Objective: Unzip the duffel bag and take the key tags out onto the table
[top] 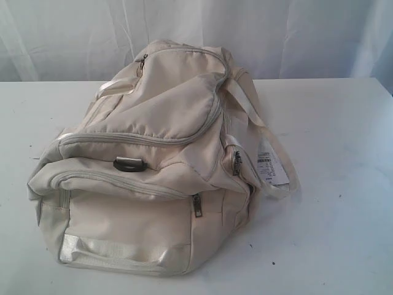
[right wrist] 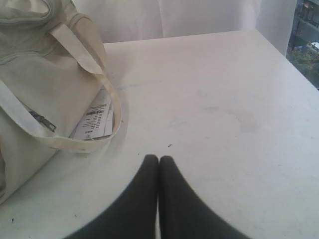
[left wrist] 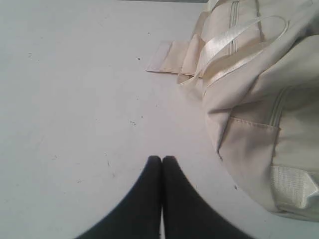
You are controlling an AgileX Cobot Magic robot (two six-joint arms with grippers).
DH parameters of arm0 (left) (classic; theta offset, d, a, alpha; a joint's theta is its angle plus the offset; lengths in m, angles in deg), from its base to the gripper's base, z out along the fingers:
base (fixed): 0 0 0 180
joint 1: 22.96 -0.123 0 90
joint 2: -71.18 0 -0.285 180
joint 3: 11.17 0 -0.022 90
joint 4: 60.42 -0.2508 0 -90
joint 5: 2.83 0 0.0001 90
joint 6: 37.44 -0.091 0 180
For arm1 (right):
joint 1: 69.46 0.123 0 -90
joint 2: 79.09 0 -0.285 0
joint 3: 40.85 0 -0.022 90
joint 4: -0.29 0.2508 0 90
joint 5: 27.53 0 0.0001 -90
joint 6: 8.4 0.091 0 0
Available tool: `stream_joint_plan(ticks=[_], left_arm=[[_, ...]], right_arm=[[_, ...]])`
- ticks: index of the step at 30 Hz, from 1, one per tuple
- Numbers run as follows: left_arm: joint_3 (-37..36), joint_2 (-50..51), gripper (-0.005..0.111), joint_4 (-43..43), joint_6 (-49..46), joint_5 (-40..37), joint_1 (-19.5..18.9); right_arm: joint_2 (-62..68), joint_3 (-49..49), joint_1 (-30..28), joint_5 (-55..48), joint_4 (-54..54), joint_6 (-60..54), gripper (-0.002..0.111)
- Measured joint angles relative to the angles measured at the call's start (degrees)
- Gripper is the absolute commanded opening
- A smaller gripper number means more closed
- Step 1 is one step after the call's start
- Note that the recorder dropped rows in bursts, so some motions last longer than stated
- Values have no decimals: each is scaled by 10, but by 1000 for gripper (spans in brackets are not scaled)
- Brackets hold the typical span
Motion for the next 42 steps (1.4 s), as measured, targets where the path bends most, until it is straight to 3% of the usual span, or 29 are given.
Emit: stream_joint_plan(ticks=[14,21,25,28,31,33,35,36,37,38,39,40,42], left_arm=[[0,0,0,0,0,0,8],[0,0,0,0,0,0,40],[0,0,0,0,0,0,41],[0,0,0,0,0,0,41],[0,0,0,0,0,0,41],[0,0,0,0,0,0,41],[0,0,0,0,0,0,41],[0,0,0,0,0,0,41],[0,0,0,0,0,0,41],[0,0,0,0,0,0,41],[0,0,0,0,0,0,41],[0,0,0,0,0,0,41],[0,0,0,0,0,0,42]], right_arm=[[0,0,0,4,-1,-7,0],[0,0,0,218,-1,7,0],[0,0,0,372,3,143,0],[0,0,0,524,70,195,0],[16,-12,0,526,132,220,0],[66,-62,0,474,124,272,0],[142,-138,2,381,-23,370,0],[210,-197,19,342,-226,502,0],[246,-218,29,339,-346,574,0],[323,-271,56,366,-607,784,0],[357,-295,66,391,-710,893,0],[449,-357,88,488,-883,1030,0],[533,-407,108,582,-952,1080,0]])
